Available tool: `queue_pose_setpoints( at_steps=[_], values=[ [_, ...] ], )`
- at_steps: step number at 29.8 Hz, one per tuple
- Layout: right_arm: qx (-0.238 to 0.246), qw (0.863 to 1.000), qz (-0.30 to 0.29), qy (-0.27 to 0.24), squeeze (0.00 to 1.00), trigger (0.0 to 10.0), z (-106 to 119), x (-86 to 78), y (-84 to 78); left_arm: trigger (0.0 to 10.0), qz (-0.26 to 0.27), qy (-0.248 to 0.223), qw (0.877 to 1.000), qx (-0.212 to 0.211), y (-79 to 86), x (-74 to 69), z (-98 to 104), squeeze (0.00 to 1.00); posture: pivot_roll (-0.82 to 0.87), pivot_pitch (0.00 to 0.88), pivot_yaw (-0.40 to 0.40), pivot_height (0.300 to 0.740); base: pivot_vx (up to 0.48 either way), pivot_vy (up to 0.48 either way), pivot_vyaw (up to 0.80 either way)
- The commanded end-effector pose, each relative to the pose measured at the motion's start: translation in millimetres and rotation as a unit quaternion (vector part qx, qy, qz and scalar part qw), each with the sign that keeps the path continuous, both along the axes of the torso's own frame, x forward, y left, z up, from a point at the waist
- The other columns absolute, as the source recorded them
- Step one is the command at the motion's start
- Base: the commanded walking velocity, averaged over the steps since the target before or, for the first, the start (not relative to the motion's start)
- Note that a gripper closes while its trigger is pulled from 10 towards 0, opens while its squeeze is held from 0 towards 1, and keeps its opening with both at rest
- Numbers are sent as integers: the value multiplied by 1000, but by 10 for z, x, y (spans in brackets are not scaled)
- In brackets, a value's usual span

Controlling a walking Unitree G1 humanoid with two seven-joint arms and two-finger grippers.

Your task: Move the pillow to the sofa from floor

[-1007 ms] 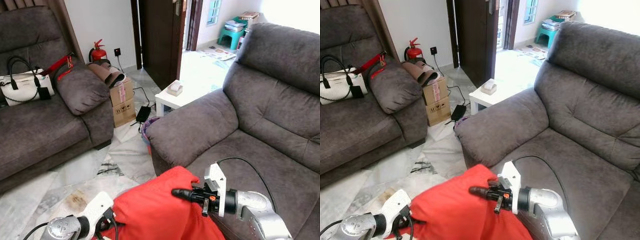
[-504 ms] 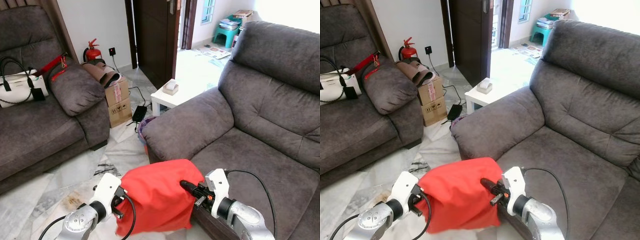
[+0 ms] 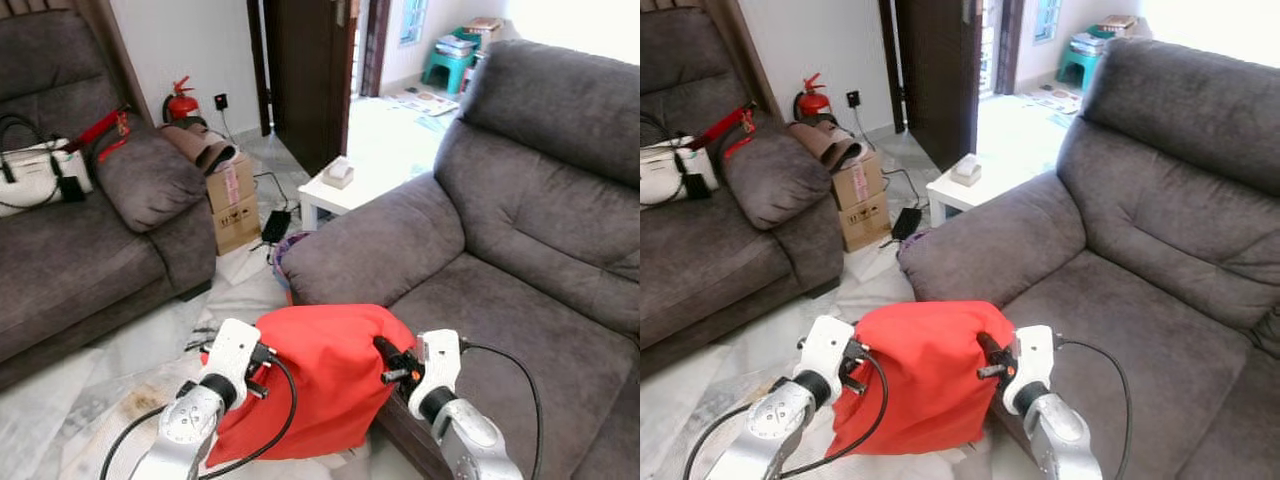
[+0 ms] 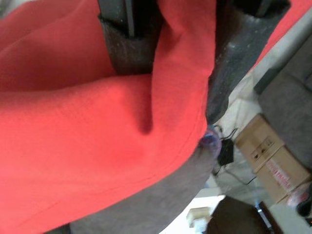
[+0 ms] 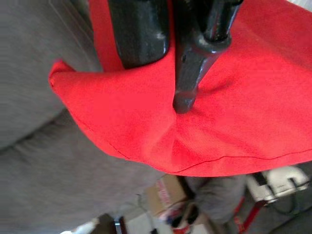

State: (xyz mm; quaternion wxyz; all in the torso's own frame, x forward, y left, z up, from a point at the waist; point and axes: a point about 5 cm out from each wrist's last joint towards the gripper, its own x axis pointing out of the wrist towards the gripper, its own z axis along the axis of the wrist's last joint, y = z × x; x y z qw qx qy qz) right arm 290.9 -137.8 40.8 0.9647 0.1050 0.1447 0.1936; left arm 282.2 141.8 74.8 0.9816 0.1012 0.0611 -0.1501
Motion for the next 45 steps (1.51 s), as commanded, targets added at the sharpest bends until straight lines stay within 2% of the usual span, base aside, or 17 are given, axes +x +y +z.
queue_pose_setpoints(
  at_steps=[1,8,13,20,26,32,36,37,40,41,42,44,45],
  values=[
    [1,1000,-11,-10,0,10000,43,50,-16,10000,-11,-87,996,-6,-69,90,333,0,102,47,9,740,0,0,-769],
    [-12,997,-81,0,0,10000,2,53,-133,10000,-4,-87,996,16,-35,82,304,0,107,33,6,740,0,-188,-769],
    [-12,994,-104,9,0,10000,-38,39,-167,10000,-8,-81,997,17,-43,77,278,0,108,45,4,740,0,-340,-764],
    [-3,994,-108,12,0,10000,-43,40,-158,10000,-13,-76,997,4,-64,54,254,0,110,55,3,740,0,0,-756],
    [-8,994,-108,6,0,10000,-21,66,-172,10000,-41,-62,997,7,-104,15,211,0,110,56,3,740,0,0,-752],
    [-8,994,-108,6,0,10000,-21,66,-172,10000,-41,-62,997,7,-104,15,211,0,110,56,3,740,0,0,-744],
    [-5,995,-103,-6,0,10000,3,73,-172,10000,-85,-22,996,5,-123,-45,122,0,107,60,8,740,0,0,-720],
    [-2,997,-77,-23,0,10000,55,87,-147,10000,-119,4,993,16,-114,-85,66,0,106,63,8,740,0,0,0],
    [-3,998,-39,-42,0,10000,121,102,-109,10000,-156,33,987,35,-81,-137,2,0,106,66,9,740,0,0,0],
    [-3,999,-21,-47,0,10000,147,108,-90,10000,-165,42,984,42,-54,-150,-16,188,105,70,12,740,0,0,0],
    [-9,997,43,-61,0,10000,218,112,-36,10000,-182,58,980,54,29,-178,-45,1000,103,72,14,740,0,0,0],
    [-26,992,97,-73,0,10000,264,104,-6,10000,-196,71,977,54,95,-198,-59,1000,101,72,14,740,0,0,0],
    [-47,986,138,-81,0,10000,293,94,-1,10000,-215,86,971,57,138,-227,-75,1000,99,74,12,740,0,0,0]
  ],
)
